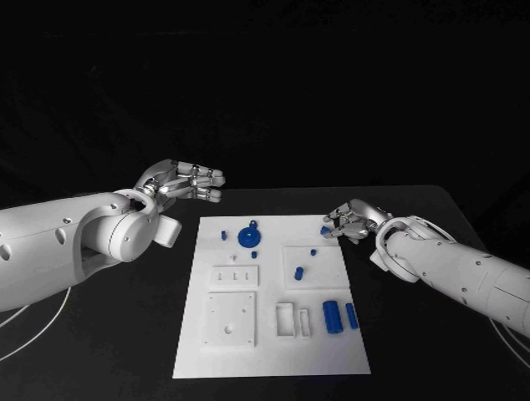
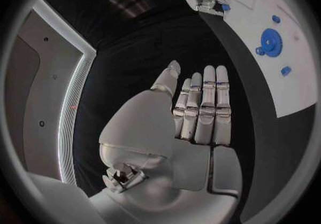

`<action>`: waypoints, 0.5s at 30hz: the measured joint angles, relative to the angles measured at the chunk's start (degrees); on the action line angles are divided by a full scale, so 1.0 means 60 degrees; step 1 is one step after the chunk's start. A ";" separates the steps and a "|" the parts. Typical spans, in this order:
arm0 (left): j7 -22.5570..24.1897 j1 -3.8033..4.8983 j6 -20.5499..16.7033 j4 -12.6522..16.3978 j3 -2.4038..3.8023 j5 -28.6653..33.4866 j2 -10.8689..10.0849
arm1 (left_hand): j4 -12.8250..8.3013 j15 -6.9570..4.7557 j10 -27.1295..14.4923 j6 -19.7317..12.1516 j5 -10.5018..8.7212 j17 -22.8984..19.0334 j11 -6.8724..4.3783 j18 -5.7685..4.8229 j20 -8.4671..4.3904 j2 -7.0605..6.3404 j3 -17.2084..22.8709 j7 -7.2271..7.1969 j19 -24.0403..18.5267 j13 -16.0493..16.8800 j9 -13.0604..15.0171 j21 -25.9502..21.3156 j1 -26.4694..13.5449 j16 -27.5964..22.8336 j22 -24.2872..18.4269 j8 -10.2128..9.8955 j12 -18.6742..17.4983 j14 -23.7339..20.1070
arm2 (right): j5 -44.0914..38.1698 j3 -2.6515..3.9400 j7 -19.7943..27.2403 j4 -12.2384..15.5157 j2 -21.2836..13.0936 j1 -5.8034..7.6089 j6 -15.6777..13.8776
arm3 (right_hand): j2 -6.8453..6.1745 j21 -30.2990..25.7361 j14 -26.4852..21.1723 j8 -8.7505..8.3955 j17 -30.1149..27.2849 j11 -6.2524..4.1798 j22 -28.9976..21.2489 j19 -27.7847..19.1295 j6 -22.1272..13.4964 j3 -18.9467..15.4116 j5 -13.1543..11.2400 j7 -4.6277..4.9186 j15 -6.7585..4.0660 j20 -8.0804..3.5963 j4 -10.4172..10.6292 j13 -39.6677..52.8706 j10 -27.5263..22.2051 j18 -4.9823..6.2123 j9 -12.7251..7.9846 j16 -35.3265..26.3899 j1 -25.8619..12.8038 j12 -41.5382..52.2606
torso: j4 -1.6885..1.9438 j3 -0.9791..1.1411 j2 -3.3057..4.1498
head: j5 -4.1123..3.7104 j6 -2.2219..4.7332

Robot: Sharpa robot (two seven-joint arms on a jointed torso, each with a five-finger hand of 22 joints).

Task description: Assemble the parts on the task board

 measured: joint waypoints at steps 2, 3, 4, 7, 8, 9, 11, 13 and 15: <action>-0.0002 0.0000 0.0001 0.0001 0.0000 -0.0002 -0.0003 | -0.0024 0.0000 -0.0027 0.0000 0.0000 0.0000 0.0027 0.0000 0.0000 0.0000 -0.0024 0.0000 0.0000 0.0000 0.0000 0.0000 0.0000 0.0000 -0.0016 0.0000 0.0000 0.0000 | -0.0022 0.0000 0.0000 0.0008 -0.0009 -0.0001 0.0032 | 0.0000 0.0000 0.0000 0.0000 -0.0004 0.0000 0.0000 0.0000 0.0000 0.0000 0.0000 0.0000 0.0000 0.0000 0.0000 0.0000 0.0000 0.0000 0.0000 0.0000 0.0000 0.0000 | -0.0002 0.0000 -0.0003 | -0.0002 -0.0005; -0.0003 0.0000 0.0002 0.0001 0.0000 -0.0004 -0.0004 | -0.0024 0.0000 -0.0027 0.0000 0.0000 0.0000 0.0027 0.0000 0.0000 0.0000 -0.0024 0.0000 0.0000 0.0000 0.0000 0.0000 0.0000 0.0000 -0.0016 0.0000 0.0000 0.0000 | -0.0038 0.0000 0.0002 0.0011 -0.0016 -0.0002 0.0052 | 0.0000 0.0000 0.0000 0.0000 -0.0004 0.0000 -0.0001 0.0000 0.0013 0.0002 0.0000 0.0007 0.0000 0.0000 0.0002 0.0000 0.0000 0.0000 0.0000 0.0000 0.0000 0.0000 | -0.0003 0.0003 -0.0004 | -0.0003 -0.0008; -0.0004 0.0000 0.0002 0.0001 0.0000 -0.0005 -0.0005 | -0.0024 0.0000 -0.0027 0.0000 0.0000 0.0000 0.0027 -0.0001 0.0000 0.0000 -0.0024 0.0000 0.0000 0.0000 0.0000 0.0000 0.0000 0.0000 -0.0016 0.0000 0.0000 0.0000 | -0.0051 0.0000 0.0004 0.0014 -0.0022 -0.0003 0.0066 | 0.0000 0.0000 0.0000 0.0000 -0.0004 0.0000 0.0000 0.0000 0.0059 0.0023 0.0000 0.0010 0.0000 0.0000 0.0023 0.0000 0.0001 0.0000 0.0000 0.0000 0.0000 0.0000 | -0.0007 0.0005 -0.0005 | -0.0004 -0.0011; -0.0007 0.0000 0.0004 0.0001 0.0000 -0.0009 -0.0005 | -0.0024 0.0000 -0.0027 0.0000 0.0000 0.0000 0.0027 -0.0001 0.0000 0.0000 -0.0024 0.0000 0.0000 0.0000 0.0000 0.0000 0.0000 0.0000 -0.0016 0.0000 0.0000 0.0000 | -0.0088 0.0000 0.0008 0.0033 -0.0060 -0.0007 0.0114 | 0.0000 0.0000 0.0000 0.0000 -0.0004 0.0000 -0.0001 0.0000 0.0107 0.0023 0.0000 0.0038 0.0000 0.0000 0.0023 0.0000 0.0002 0.0000 0.0000 0.0000 0.0000 -0.0001 | -0.0010 0.0005 -0.0007 | -0.0014 -0.0022; -0.0008 0.0000 0.0005 0.0001 0.0000 -0.0010 -0.0005 | -0.0024 0.0000 -0.0027 0.0000 -0.0002 0.0000 0.0027 -0.0001 0.0000 0.0000 -0.0024 0.0000 0.0000 0.0000 0.0000 0.0000 0.0000 0.0000 -0.0016 0.0000 0.0000 0.0000 | -0.0099 0.0000 0.0008 0.0042 -0.0074 -0.0011 0.0126 | 0.0000 0.0000 0.0000 0.0000 -0.0004 0.0000 -0.0001 0.0000 0.0127 0.0023 0.0000 0.0056 0.0000 0.0000 0.0023 0.0000 0.0002 0.0000 -0.0001 -0.0001 0.0000 0.0014 | -0.0010 0.0005 -0.0008 | -0.0016 -0.0024; -0.0009 0.0000 0.0006 0.0001 0.0000 -0.0012 -0.0006 | -0.0024 0.0000 -0.0027 0.0000 -0.0039 0.0000 0.0027 0.0000 0.0000 0.0000 -0.0024 0.0000 0.0000 0.0000 0.0000 0.0000 0.0000 0.0000 -0.0016 0.0000 0.0000 0.0000 | -0.0114 0.0000 0.0008 0.0057 -0.0094 -0.0016 0.0141 | 0.0000 0.0000 0.0000 0.0000 -0.0004 0.0000 -0.0001 0.0000 0.0149 0.0023 0.0000 0.0076 0.0000 0.0000 0.0023 -0.0001 0.0002 0.0000 -0.0001 -0.0001 0.0000 0.0029 | -0.0010 0.0005 -0.0009 | -0.0021 -0.0028; -0.0011 0.0000 0.0007 0.0001 0.0000 -0.0015 -0.0007 | -0.0024 0.0000 -0.0027 0.0000 -0.0068 0.0000 0.0027 0.0000 0.0000 0.0000 -0.0024 0.0000 0.0000 0.0000 0.0000 0.0000 0.0000 0.0000 -0.0015 0.0000 0.0000 0.0000 | -0.0145 0.0000 0.0008 0.0086 -0.0123 -0.0026 0.0157 | 0.0000 0.0000 0.0000 0.0000 -0.0004 0.0039 -0.0001 0.0000 0.0240 0.0023 0.0040 0.0081 0.0000 0.0000 0.0023 -0.0001 -0.0029 0.0000 -0.0001 0.0000 0.0000 0.0029 | -0.0012 0.0005 -0.0010 | -0.0027 -0.0031; -0.0012 0.0000 0.0009 0.0001 0.0000 -0.0017 -0.0010 | -0.0024 0.0000 -0.0027 0.0000 -0.0068 0.0000 0.0027 -0.0001 0.0000 0.0000 -0.0024 0.0000 0.0000 0.0000 0.0000 0.0000 0.0000 0.0000 -0.0015 0.0000 0.0000 0.0000 | -0.0201 0.0000 0.0007 0.0124 -0.0161 -0.0043 0.0171 | -0.0031 0.0000 0.0031 0.0000 -0.0004 0.0050 -0.0001 0.0000 0.0244 0.0023 0.0040 0.0079 0.0032 0.0000 0.0023 -0.0001 -0.0018 0.0000 -0.0001 -0.0001 -0.0031 0.0029 | -0.0013 0.0005 -0.0011 | -0.0034 -0.0032; -0.0014 0.0000 0.0010 0.0001 0.0000 -0.0019 -0.0012 | -0.0024 0.0000 -0.0027 0.0000 -0.0068 0.0000 0.0027 -0.0001 0.0000 0.0000 -0.0024 0.0000 0.0000 0.0000 0.0000 0.0000 0.0000 0.0000 -0.0015 0.0000 0.0000 0.0000 | -0.0263 0.0000 0.0000 0.0162 -0.0197 -0.0061 0.0179 | -0.0064 0.0041 0.0033 0.0000 0.0000 0.0050 -0.0002 0.0000 0.0245 0.0023 0.0109 0.0079 0.0034 0.0000 0.0023 -0.0001 -0.0018 0.0000 -0.0001 -0.0001 -0.0063 0.0029 | -0.0013 0.0005 -0.0012 | -0.0040 -0.0032</action>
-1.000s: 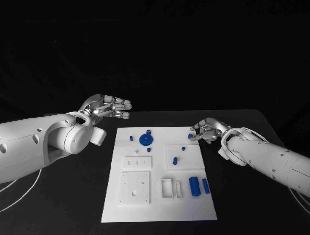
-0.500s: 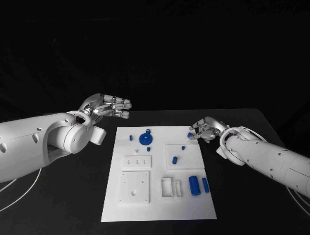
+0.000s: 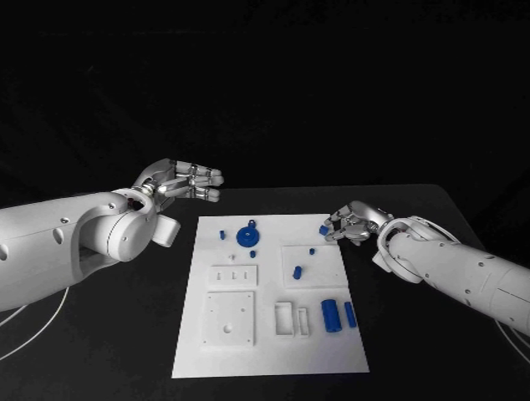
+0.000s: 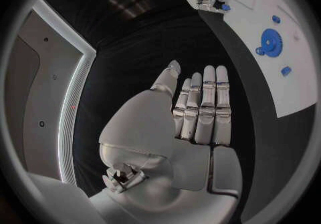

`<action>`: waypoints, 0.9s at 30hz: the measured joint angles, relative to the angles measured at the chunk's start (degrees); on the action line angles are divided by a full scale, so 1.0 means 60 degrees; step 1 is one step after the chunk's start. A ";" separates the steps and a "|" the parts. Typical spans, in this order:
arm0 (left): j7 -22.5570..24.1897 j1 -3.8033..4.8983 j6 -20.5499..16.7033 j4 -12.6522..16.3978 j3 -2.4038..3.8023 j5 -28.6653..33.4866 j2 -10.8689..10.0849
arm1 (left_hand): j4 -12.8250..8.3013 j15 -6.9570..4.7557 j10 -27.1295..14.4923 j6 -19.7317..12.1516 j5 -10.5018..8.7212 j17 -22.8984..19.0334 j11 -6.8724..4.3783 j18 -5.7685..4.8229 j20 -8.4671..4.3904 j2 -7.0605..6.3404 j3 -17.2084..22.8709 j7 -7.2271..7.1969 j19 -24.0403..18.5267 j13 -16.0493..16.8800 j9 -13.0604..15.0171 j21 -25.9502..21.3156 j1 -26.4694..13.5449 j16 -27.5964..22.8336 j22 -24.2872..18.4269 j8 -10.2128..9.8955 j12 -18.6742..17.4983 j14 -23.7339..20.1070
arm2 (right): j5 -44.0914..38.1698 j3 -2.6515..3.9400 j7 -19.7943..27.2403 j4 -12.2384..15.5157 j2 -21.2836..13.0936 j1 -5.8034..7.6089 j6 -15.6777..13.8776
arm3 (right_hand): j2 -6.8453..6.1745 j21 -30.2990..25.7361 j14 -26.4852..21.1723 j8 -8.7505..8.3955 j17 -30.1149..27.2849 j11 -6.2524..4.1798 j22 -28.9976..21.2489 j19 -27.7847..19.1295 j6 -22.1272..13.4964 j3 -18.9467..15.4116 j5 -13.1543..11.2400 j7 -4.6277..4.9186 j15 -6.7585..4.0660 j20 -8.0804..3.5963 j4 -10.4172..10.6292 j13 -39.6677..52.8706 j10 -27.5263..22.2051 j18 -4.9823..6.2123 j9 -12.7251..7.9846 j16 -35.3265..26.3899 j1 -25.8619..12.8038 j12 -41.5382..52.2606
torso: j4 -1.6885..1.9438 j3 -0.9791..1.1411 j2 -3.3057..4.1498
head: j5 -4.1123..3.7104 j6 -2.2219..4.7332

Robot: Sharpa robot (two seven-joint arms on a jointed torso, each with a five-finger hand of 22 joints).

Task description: Assemble the parts on the task board

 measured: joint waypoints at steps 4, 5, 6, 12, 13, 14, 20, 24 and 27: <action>-0.0002 0.0000 0.0002 0.0005 0.0000 -0.0004 -0.0008 | 0.0000 0.0000 0.0000 0.0000 0.0000 -0.0001 0.0000 0.0000 0.0000 0.0000 0.0000 0.0000 0.0000 0.0000 0.0000 0.0000 0.0000 0.0000 0.0000 0.0000 0.0000 0.0000 | -0.0142 0.0000 -0.0025 0.0094 -0.0083 -0.0042 0.0007 | 0.0000 0.0012 0.0000 0.0000 0.0022 0.0000 0.0000 0.0000 0.0001 -0.0027 0.0003 -0.0001 0.0000 0.0000 0.0027 0.0000 0.0000 -0.0001 0.0000 0.0000 0.0000 0.0041 | -0.0002 0.0000 -0.0001 | -0.0012 0.0007; -0.0003 0.0000 0.0002 0.0007 0.0000 -0.0005 -0.0011 | 0.0000 0.0000 0.0000 0.0000 0.0000 0.0000 0.0000 0.0000 0.0000 0.0000 0.0000 0.0000 0.0000 0.0000 0.0000 0.0000 0.0000 0.0000 0.0001 0.0000 0.0000 0.0000 | -0.0181 -0.0001 -0.0034 0.0115 -0.0101 -0.0053 0.0008 | 0.0000 0.0012 0.0000 0.0000 0.0033 0.0000 0.0000 0.0000 0.0002 -0.0052 0.0003 -0.0002 0.0000 0.0000 0.0052 0.0000 0.0000 0.0000 0.0000 0.0039 0.0000 0.0040 | -0.0002 0.0001 -0.0001 | -0.0016 0.0008; -0.0004 0.0000 0.0002 0.0008 0.0000 -0.0006 -0.0014 | 0.0000 0.0000 0.0000 0.0000 0.0000 0.0000 0.0000 0.0000 0.0000 0.0000 0.0000 0.0000 0.0000 0.0000 0.0000 0.0000 0.0000 0.0000 0.0001 0.0000 0.0000 0.0000 | -0.0206 -0.0002 -0.0039 0.0130 -0.0114 -0.0059 0.0008 | 0.0000 0.0012 0.0000 0.0000 0.0033 0.0001 0.0000 0.0000 0.0025 -0.0053 0.0003 -0.0025 0.0000 0.0000 0.0053 0.0000 0.0001 0.0000 0.0000 0.0056 0.0000 0.0040 | -0.0002 0.0001 -0.0001 | -0.0019 0.0010; -0.0008 0.0000 0.0003 0.0020 0.0000 -0.0010 -0.0030 | 0.0000 0.0000 0.0000 0.0000 0.0000 -0.0001 0.0000 0.0000 0.0000 0.0000 0.0000 0.0000 0.0000 0.0000 0.0000 0.0000 0.0000 0.0000 0.0001 0.0000 0.0000 0.0000 | -0.0340 -0.0002 -0.0073 0.0196 -0.0182 -0.0087 0.0011 | 0.0096 0.0053 0.0000 0.0000 0.0046 -0.0026 -0.0001 0.0000 0.0574 -0.0058 0.0001 -0.0147 0.0000 0.0000 0.0011 -0.0001 0.0029 -0.0001 0.0003 0.0057 -0.0091 0.0076 | 0.0005 0.0002 -0.0001 | -0.0044 0.0018; -0.0009 0.0000 0.0004 0.0021 0.0000 -0.0010 -0.0032 | 0.0000 0.0000 0.0000 0.0000 0.0000 -0.0001 0.0000 0.0000 0.0000 0.0000 0.0000 0.0000 0.0000 0.0000 0.0000 0.0000 0.0000 0.0000 0.0001 0.0000 0.0000 0.0000 | -0.0353 -0.0002 -0.0075 0.0205 -0.0189 -0.0089 0.0012 | 0.0147 0.0053 0.0000 0.0000 0.0048 -0.0051 -0.0001 0.0000 0.0700 0.0017 -0.0041 -0.0168 0.0000 0.0000 -0.0010 0.0000 0.0055 0.0000 0.0002 0.0057 -0.0087 0.0076 | 0.0005 0.0002 -0.0001 | -0.0049 0.0019; -0.0009 0.0000 0.0004 0.0022 0.0000 -0.0011 -0.0035 | 0.0000 0.0000 0.0000 0.0000 0.0000 -0.0001 0.0000 0.0001 0.0000 0.0000 0.0000 0.0000 0.0000 0.0000 0.0000 0.0000 0.0000 0.0000 0.0001 0.0000 0.0000 0.0000 | -0.0365 -0.0002 -0.0076 0.0215 -0.0194 -0.0091 0.0014 | 0.0200 0.0053 0.0018 0.0000 0.0048 -0.0052 -0.0001 0.0000 0.0810 0.0095 -0.0084 -0.0197 -0.0018 0.0000 -0.0019 0.0002 0.0056 0.0000 0.0002 0.0057 -0.0061 0.0076 | 0.0005 0.0002 -0.0001 | -0.0050 0.0019; -0.0012 0.0000 0.0004 0.0024 0.0000 -0.0014 -0.0042 | 0.0000 0.0000 0.0000 0.0000 0.0000 0.0000 0.0000 0.0000 0.0000 0.0000 0.0000 0.0000 0.0000 0.0000 0.0000 0.0000 0.0000 0.0000 -0.0005 0.0000 0.0000 0.0000 | -0.0420 -0.0002 -0.0077 0.0256 -0.0197 -0.0103 0.0030 | 0.0426 0.0053 0.0043 0.0000 0.0058 -0.0109 -0.0001 0.0000 0.1201 0.1007 -0.0639 -0.0364 -0.0044 0.0000 -0.0039 0.0058 0.0038 0.0000 0.0002 0.0057 -0.0052 0.0077 | 0.0011 0.0002 0.0000 | -0.0060 0.0019; -0.0013 0.0000 0.0005 0.0025 0.0000 -0.0016 -0.0042 | 0.0000 0.0000 0.0000 0.0000 0.0000 -0.0001 -0.0001 0.0000 0.0000 0.0039 0.0000 0.0000 0.0000 0.0000 0.0000 0.0000 -0.0039 0.0000 -0.0017 0.0000 0.0000 0.0000 | -0.0434 -0.0002 -0.0076 0.0270 -0.0197 -0.0110 0.0043 | 0.0352 0.0094 0.0064 0.0000 0.0073 -0.0123 -0.0001 0.0000 0.1304 0.1821 -0.1054 -0.0361 -0.0064 0.0000 -0.0027 0.0085 0.0052 0.0001 0.0004 0.0057 -0.0125 0.0077 | 0.0016 0.0002 0.0001 | -0.0064 0.0020; -0.0014 0.0000 0.0006 0.0023 0.0000 -0.0017 -0.0042 | 0.0000 0.0000 0.0000 0.0000 0.0000 -0.0001 -0.0001 0.0001 0.0000 0.0039 0.0000 0.0000 0.0000 0.0000 0.0000 0.0000 -0.0039 0.0000 -0.0017 0.0000 0.0000 0.0000 | -0.0441 -0.0002 -0.0070 0.0280 -0.0197 -0.0113 0.0055 | 0.0402 0.0094 0.0043 0.0000 0.0073 -0.0123 -0.0001 0.0000 0.1343 0.2375 -0.1480 -0.0368 -0.0084 0.0000 -0.0010 0.0094 0.0052 0.0000 0.0011 0.0057 -0.0176 0.0077 | 0.0016 0.0001 0.0001 | -0.0064 0.0014</action>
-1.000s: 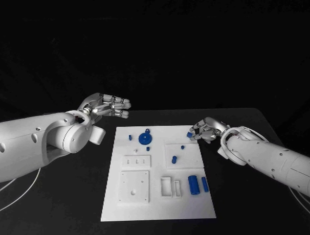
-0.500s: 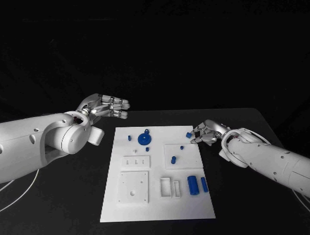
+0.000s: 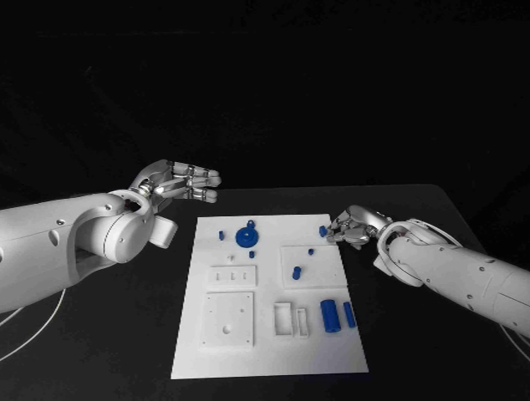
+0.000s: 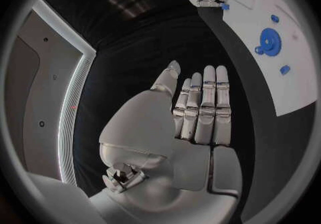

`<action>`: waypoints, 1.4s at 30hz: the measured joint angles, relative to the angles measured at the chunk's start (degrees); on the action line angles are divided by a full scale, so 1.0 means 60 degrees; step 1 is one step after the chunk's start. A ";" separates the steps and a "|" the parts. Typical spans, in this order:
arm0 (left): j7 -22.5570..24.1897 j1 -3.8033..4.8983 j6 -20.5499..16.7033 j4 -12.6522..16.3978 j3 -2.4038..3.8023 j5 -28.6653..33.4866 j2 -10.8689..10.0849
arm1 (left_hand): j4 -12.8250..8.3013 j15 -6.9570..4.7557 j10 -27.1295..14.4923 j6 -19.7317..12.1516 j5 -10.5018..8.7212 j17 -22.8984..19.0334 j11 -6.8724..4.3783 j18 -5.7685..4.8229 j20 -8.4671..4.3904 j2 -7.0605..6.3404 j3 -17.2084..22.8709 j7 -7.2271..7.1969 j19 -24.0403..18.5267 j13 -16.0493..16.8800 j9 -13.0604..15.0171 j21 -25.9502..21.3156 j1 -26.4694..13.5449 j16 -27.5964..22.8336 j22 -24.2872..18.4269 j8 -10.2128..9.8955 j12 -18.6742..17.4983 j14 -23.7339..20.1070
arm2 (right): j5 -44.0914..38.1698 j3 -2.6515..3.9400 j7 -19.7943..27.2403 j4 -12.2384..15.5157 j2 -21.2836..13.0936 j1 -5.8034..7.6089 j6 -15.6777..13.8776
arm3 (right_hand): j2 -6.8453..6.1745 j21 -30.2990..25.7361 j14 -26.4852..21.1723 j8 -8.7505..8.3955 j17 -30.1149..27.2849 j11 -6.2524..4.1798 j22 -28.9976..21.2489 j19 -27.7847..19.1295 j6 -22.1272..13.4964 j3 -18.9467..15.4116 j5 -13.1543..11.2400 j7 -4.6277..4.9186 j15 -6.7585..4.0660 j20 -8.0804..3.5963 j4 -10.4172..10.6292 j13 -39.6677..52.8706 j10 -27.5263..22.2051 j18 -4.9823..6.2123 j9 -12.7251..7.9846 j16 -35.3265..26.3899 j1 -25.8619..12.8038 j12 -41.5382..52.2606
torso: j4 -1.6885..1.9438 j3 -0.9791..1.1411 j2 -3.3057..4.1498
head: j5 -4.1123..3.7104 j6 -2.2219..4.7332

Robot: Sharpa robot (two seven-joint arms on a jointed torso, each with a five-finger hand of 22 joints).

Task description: Assemble the parts on the task board

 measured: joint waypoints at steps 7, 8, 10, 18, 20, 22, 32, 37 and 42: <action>-0.0005 0.0000 0.0000 -0.0016 0.0000 -0.0002 0.0006 | 0.0000 0.0000 0.0000 0.0000 0.0000 0.0000 0.0000 0.0000 0.0000 0.0000 0.0000 0.0000 0.0000 0.0000 0.0000 0.0000 0.0000 0.0000 0.0001 0.0000 0.0000 0.0000 | -0.0010 0.0000 0.0010 0.0040 0.0012 -0.0008 0.0023 | -0.0189 0.0051 -0.0015 0.0000 0.0027 0.0000 0.0000 0.0000 0.0036 0.1065 -0.0588 0.0033 -0.0014 0.0000 0.0077 0.0026 0.0000 0.0000 0.0000 0.0000 -0.0189 0.0000 | 0.0005 -0.0005 0.0004 | 0.0000 -0.0006; -0.0006 0.0000 0.0000 -0.0017 0.0000 -0.0002 0.0006 | 0.0000 0.0000 0.0000 0.0000 0.0000 0.0000 0.0000 0.0000 0.0000 0.0000 0.0000 0.0000 0.0000 0.0000 0.0000 0.0000 0.0000 0.0000 0.0001 0.0000 0.0000 0.0000 | -0.0011 0.0000 0.0011 0.0043 0.0014 -0.0009 0.0025 | -0.0189 0.0052 -0.0015 0.0000 0.0026 0.0001 0.0000 0.0000 0.0065 0.1081 -0.0588 0.0005 -0.0014 0.0000 0.0090 0.0026 0.0000 0.0000 0.0000 0.0000 -0.0189 -0.0001 | 0.0005 -0.0005 0.0004 | 0.0000 -0.0006; -0.0007 -0.0001 0.0000 -0.0018 0.0000 -0.0002 0.0007 | 0.0000 0.0000 0.0000 0.0000 0.0000 0.0000 0.0000 0.0000 0.0000 0.0000 0.0000 0.0000 0.0000 0.0000 0.0000 0.0000 0.0000 0.0000 0.0001 0.0000 0.0000 0.0000 | -0.0013 0.0000 0.0011 0.0048 0.0017 -0.0010 0.0026 | -0.0191 0.0051 -0.0015 0.0000 0.0029 0.0001 0.0000 0.0000 0.0067 0.1080 -0.0589 0.0004 -0.0014 0.0000 0.0090 0.0026 0.0000 0.0000 -0.0001 0.0000 -0.0191 -0.0001 | 0.0006 -0.0005 0.0005 | -0.0002 -0.0006; -0.0011 -0.0001 0.0003 -0.0028 0.0000 -0.0003 0.0005 | 0.0000 0.0000 0.0000 0.0000 0.0000 0.0000 0.0000 -0.0001 0.0000 0.0000 0.0000 0.0000 0.0000 0.0000 0.0000 0.0000 0.0000 0.0000 0.0002 0.0000 0.0000 0.0000 | -0.0019 0.0000 -0.0023 0.0008 0.0014 -0.0014 -0.0026 | -0.0618 0.0087 -0.0015 0.0000 0.0043 0.0001 0.0000 0.0000 -0.0065 0.0484 0.0380 0.0047 -0.0013 0.0000 0.0193 0.0039 0.0000 0.0001 -0.0001 0.0000 -0.0455 -0.0001 | 0.0008 -0.0005 0.0005 | -0.0008 -0.0005; -0.0012 -0.0001 0.0003 -0.0030 0.0000 -0.0003 0.0004 | 0.0000 0.0000 0.0000 0.0000 0.0000 0.0000 0.0000 0.0000 0.0000 0.0000 0.0000 0.0000 0.0000 0.0000 0.0000 0.0000 0.0000 0.0000 0.0002 0.0000 0.0000 0.0000 | -0.0020 0.0000 -0.0048 -0.0018 0.0010 -0.0016 -0.0070 | -0.0651 0.0087 -0.0016 0.0000 0.0042 0.0002 0.0000 0.0000 -0.0276 0.0173 0.0570 0.0074 -0.0013 0.0000 0.0231 0.0017 -0.0001 0.0000 -0.0002 0.0000 -0.0472 -0.0001 | 0.0007 -0.0005 0.0005 | -0.0008 -0.0003; -0.0013 -0.0001 0.0004 -0.0032 0.0000 -0.0003 0.0004 | 0.0000 0.0000 0.0000 0.0000 0.0000 0.0000 0.0000 -0.0001 0.0000 0.0000 0.0000 0.0000 0.0000 0.0000 0.0000 0.0000 0.0000 0.0000 0.0002 0.0000 0.0000 0.0000 | -0.0021 0.0000 -0.0085 -0.0042 0.0006 -0.0018 -0.0145 | -0.0832 0.0009 -0.0016 0.0000 0.0024 0.0041 -0.0001 0.0000 -0.0720 -0.0318 0.0755 0.0192 -0.0013 0.0000 0.0286 -0.0049 -0.0040 0.0000 -0.0002 0.0000 -0.0501 -0.0023 | 0.0006 -0.0001 0.0005 | -0.0012 0.0005; -0.0017 -0.0002 0.0012 -0.0039 0.0000 -0.0005 0.0006 | -0.0028 0.0000 0.0000 0.0000 0.0000 0.0000 0.0000 0.0000 0.0000 0.0000 -0.0028 0.0000 0.0000 0.0000 0.0000 0.0000 0.0000 0.0000 -0.0007 0.0000 0.0000 0.0000 | -0.0023 0.0000 -0.0195 -0.0043 0.0049 -0.0030 -0.0555 | -0.0781 -0.0255 -0.0133 0.0000 -0.0016 0.0294 -0.0001 -0.0017 -0.2646 -0.2442 0.0781 0.0492 0.0173 0.0157 0.0576 -0.0288 -0.0293 0.0226 -0.0029 -0.0027 0.0154 -0.0168 | 0.0005 0.0005 0.0005 | -0.0029 0.0015; -0.0018 -0.0002 0.0017 -0.0041 0.0000 -0.0006 0.0006 | -0.0028 0.0000 0.0000 0.0000 0.0000 0.0000 0.0000 0.0000 0.0000 0.0000 -0.0028 0.0000 0.0000 0.0000 0.0000 0.0000 0.0000 0.0000 -0.0007 0.0000 0.0000 0.0000 | -0.0023 0.0000 -0.0209 -0.0052 0.0118 -0.0031 -0.0662 | -0.0714 -0.0255 -0.0133 0.0000 -0.0014 0.0294 -0.0001 -0.0017 -0.2623 -0.2500 0.0781 0.0487 0.0173 0.0157 0.0599 -0.0314 -0.0293 0.0234 -0.0029 -0.0027 0.0220 -0.0168 | 0.0006 0.0006 0.0005 | -0.0036 0.0020; -0.0020 -0.0003 0.0026 -0.0044 0.0000 -0.0006 0.0009 | -0.0028 0.0000 0.0000 0.0000 0.0000 -0.0001 0.0000 0.0000 0.0000 0.0000 -0.0028 0.0000 0.0000 0.0000 0.0000 0.0000 0.0000 0.0000 -0.0006 0.0000 0.0000 0.0000 | -0.0024 0.0001 -0.0209 -0.0115 0.0243 -0.0032 -0.0686 | -0.0641 -0.0254 -0.0132 0.0002 -0.0001 0.0293 -0.0001 -0.0016 -0.1737 -0.2452 0.0685 0.0438 0.0172 0.0156 0.0472 -0.0304 -0.0291 0.0236 -0.0011 -0.0027 0.0293 -0.0122 | 0.0011 0.0006 0.0005 | -0.0036 0.0019</action>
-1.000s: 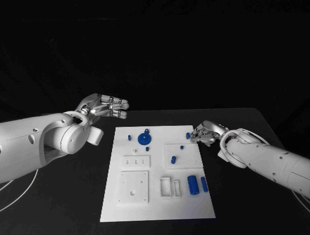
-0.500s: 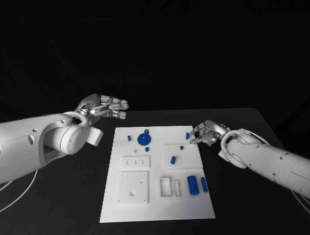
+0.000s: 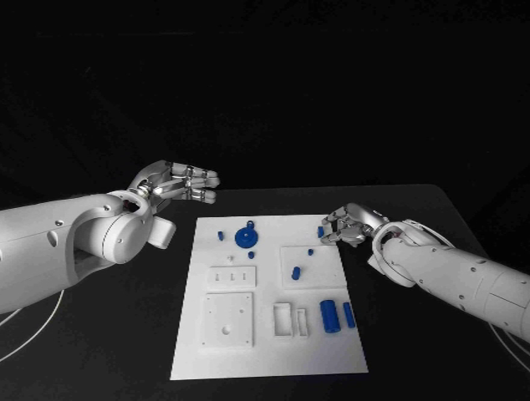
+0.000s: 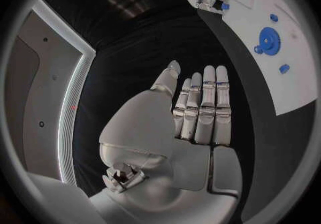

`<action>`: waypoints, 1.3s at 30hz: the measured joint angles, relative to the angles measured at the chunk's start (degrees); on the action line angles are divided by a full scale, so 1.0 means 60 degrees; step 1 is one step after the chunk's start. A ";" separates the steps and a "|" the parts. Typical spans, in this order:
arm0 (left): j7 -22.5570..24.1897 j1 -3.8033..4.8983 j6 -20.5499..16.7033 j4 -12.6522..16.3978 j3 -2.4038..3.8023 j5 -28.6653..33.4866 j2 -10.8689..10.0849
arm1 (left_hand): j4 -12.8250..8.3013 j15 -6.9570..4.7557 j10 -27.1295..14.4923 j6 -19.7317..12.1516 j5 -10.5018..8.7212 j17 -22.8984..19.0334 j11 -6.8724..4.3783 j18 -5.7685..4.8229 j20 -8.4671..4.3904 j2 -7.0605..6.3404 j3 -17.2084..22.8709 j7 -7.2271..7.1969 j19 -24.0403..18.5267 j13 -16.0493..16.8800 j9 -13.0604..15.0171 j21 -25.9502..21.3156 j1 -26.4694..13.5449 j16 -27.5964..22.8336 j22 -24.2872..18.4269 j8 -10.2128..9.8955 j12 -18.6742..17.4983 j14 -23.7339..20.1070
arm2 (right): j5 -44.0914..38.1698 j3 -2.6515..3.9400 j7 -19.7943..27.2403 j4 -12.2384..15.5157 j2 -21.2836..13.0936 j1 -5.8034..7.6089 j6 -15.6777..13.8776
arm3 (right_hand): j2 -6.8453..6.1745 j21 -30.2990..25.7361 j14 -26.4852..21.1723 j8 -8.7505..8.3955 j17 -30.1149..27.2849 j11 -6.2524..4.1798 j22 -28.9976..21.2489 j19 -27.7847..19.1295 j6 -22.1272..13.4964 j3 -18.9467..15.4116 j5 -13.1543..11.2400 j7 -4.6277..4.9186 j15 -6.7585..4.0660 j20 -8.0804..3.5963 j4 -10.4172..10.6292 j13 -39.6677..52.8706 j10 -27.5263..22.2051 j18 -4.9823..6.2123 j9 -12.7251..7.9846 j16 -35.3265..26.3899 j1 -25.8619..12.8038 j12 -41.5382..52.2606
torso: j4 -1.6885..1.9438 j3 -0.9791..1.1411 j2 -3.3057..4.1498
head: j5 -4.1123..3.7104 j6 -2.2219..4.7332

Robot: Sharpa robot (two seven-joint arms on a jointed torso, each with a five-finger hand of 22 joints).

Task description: Assemble the parts on the task board

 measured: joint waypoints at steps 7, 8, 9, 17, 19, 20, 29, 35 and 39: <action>-0.0004 -0.0001 0.0011 -0.0012 0.0000 0.0000 0.0007 | 0.0000 0.0000 0.0000 0.0000 0.0000 0.0000 0.0000 0.0000 0.0000 0.0000 0.0000 0.0000 0.0000 0.0000 0.0000 0.0000 0.0000 0.0000 0.0000 0.0000 0.0000 0.0000 | -0.0001 0.0000 0.0020 -0.0130 0.0171 -0.0001 0.0027 | 0.0205 0.0061 0.0001 -0.0001 0.0021 -0.0035 0.0000 0.0000 0.0402 0.0301 -0.0238 -0.0054 0.0000 0.0000 -0.0327 0.0045 0.0038 -0.0001 0.0005 0.0040 -0.0081 0.0039 | 0.0010 -0.0005 0.0006 | 0.0006 -0.0017; -0.0004 -0.0001 0.0013 -0.0014 0.0000 0.0000 0.0008 | 0.0000 0.0000 0.0000 0.0000 0.0000 0.0000 0.0000 0.0000 0.0000 0.0000 0.0000 0.0000 0.0000 0.0000 0.0000 0.0000 0.0000 0.0000 0.0001 0.0000 0.0000 0.0000 | -0.0001 0.0000 0.0024 -0.0153 0.0190 -0.0001 0.0033 | 0.0244 0.0061 0.0001 -0.0001 0.0023 -0.0035 0.0000 0.0000 0.0428 0.0354 -0.0238 -0.0067 0.0000 0.0000 -0.0381 0.0045 0.0037 -0.0003 0.0005 0.0040 -0.0120 0.0042 | 0.0011 -0.0005 0.0006 | 0.0009 -0.0020; -0.0005 -0.0001 0.0014 -0.0016 0.0000 0.0000 0.0009 | 0.0000 0.0000 0.0000 0.0000 0.0000 0.0000 0.0000 0.0000 0.0000 0.0000 0.0000 0.0000 0.0000 0.0000 0.0000 0.0000 0.0000 0.0000 0.0001 0.0000 0.0000 0.0000 | -0.0002 0.0000 0.0027 -0.0174 0.0204 -0.0001 0.0039 | 0.0254 0.0063 0.0001 -0.0001 0.0023 -0.0035 0.0000 0.0000 0.0460 0.0404 -0.0240 -0.0082 0.0000 0.0000 -0.0430 0.0045 0.0038 -0.0002 0.0005 0.0040 -0.0130 0.0044 | 0.0011 -0.0006 0.0006 | 0.0013 -0.0023; -0.0010 -0.0003 0.0023 -0.0023 0.0000 -0.0002 0.0014 | 0.0000 0.0000 0.0000 0.0000 0.0000 0.0000 0.0000 0.0000 0.0000 0.0000 0.0000 0.0000 0.0000 0.0000 0.0000 0.0000 0.0000 0.0037 0.0001 0.0000 0.0000 0.0000 | -0.0002 -0.0001 0.0042 -0.0291 0.0264 -0.0003 0.0110 | 0.0253 0.0139 0.0001 -0.0001 0.0043 -0.0069 0.0000 0.0000 0.0594 0.0842 -0.0358 -0.0112 0.0000 0.0000 -0.0465 0.0068 0.0071 -0.0004 0.0004 0.0040 -0.0129 0.0083 | -0.0004 -0.0006 0.0003 | 0.0038 -0.0027; -0.0012 -0.0003 0.0024 -0.0023 0.0000 -0.0002 0.0017 | 0.0000 0.0000 0.0000 0.0000 0.0000 0.0000 0.0000 0.0000 0.0000 0.0000 0.0000 0.0000 0.0000 0.0000 0.0000 0.0000 0.0000 0.0037 0.0002 0.0000 0.0000 0.0000 | -0.0002 -0.0001 0.0045 -0.0302 0.0275 -0.0003 0.0122 | 0.0253 0.0139 0.0000 -0.0001 0.0043 -0.0069 0.0000 0.0000 0.0593 0.0842 -0.0358 -0.0112 0.0000 0.0000 -0.0465 0.0068 0.0071 -0.0005 0.0004 0.0040 -0.0129 0.0082 | -0.0007 -0.0005 0.0003 | 0.0039 -0.0028; -0.0013 -0.0003 0.0025 -0.0024 0.0000 -0.0002 0.0020 | 0.0000 0.0000 0.0000 0.0000 0.0000 0.0000 0.0000 0.0000 0.0000 0.0000 0.0000 0.0000 0.0000 0.0000 0.0000 0.0000 0.0000 0.0037 0.0002 0.0000 0.0000 0.0000 | -0.0002 -0.0001 0.0046 -0.0307 0.0280 -0.0003 0.0128 | 0.0253 0.0139 0.0001 -0.0001 0.0043 -0.0069 0.0000 0.0000 0.0594 0.0841 -0.0358 -0.0112 0.0000 0.0000 -0.0465 0.0068 0.0071 -0.0005 0.0004 0.0040 -0.0129 0.0083 | -0.0009 -0.0003 0.0002 | 0.0040 -0.0028; -0.0020 -0.0005 0.0034 -0.0032 0.0000 -0.0002 0.0025 | 0.0000 0.0000 0.0000 0.0000 0.0000 0.0000 0.0000 0.0000 0.0000 0.0000 0.0001 0.0000 0.0000 0.0000 0.0000 0.0000 0.0000 0.0037 -0.0006 0.0000 0.0000 0.0000 | -0.0002 -0.0001 0.0055 -0.0336 0.0311 -0.0003 0.0168 | 0.0253 0.0138 0.0001 -0.0001 0.0042 -0.0068 0.0000 0.0000 0.0626 0.1011 -0.0397 -0.0079 0.0000 -0.0001 -0.0477 0.0080 0.0071 -0.0007 0.0003 0.0040 -0.0129 0.0082 | -0.0009 0.0004 -0.0001 | 0.0027 -0.0020; -0.0027 -0.0006 0.0040 -0.0033 0.0000 -0.0002 0.0026 | 0.0001 0.0000 0.0000 0.0000 0.0000 0.0000 0.0000 0.0000 0.0000 0.0000 0.0001 0.0000 0.0000 0.0000 0.0000 0.0000 0.0000 0.0037 -0.0006 0.0000 0.0000 0.0000 | -0.0003 -0.0001 0.0060 -0.0343 0.0328 -0.0003 0.0177 | 0.0214 0.0176 0.0001 -0.0001 0.0056 -0.0068 0.0000 0.0000 0.0660 0.1011 -0.0396 -0.0114 -0.0001 -0.0001 -0.0477 0.0094 0.0071 -0.0009 0.0003 0.0039 -0.0168 0.0082 | -0.0011 0.0005 0.0000 | 0.0023 -0.0016; -0.0031 -0.0007 0.0043 -0.0028 0.0000 -0.0002 0.0025 | 0.0001 0.0000 0.0000 0.0000 0.0000 0.0000 0.0000 0.0000 0.0000 0.0000 0.0001 0.0000 0.0000 0.0000 0.0000 0.0000 0.0000 0.0037 -0.0006 0.0000 0.0000 0.0000 | -0.0003 -0.0001 0.0062 -0.0348 0.0339 -0.0003 0.0180 | 0.0266 0.0176 0.0001 -0.0001 0.0066 -0.0090 0.0006 0.0000 0.0753 0.1095 -0.0431 -0.0134 -0.0001 -0.0001 -0.0477 0.0111 0.0093 -0.0009 0.0003 0.0039 -0.0220 0.0119 | -0.0010 0.0005 0.0004 | 0.0019 -0.0015</action>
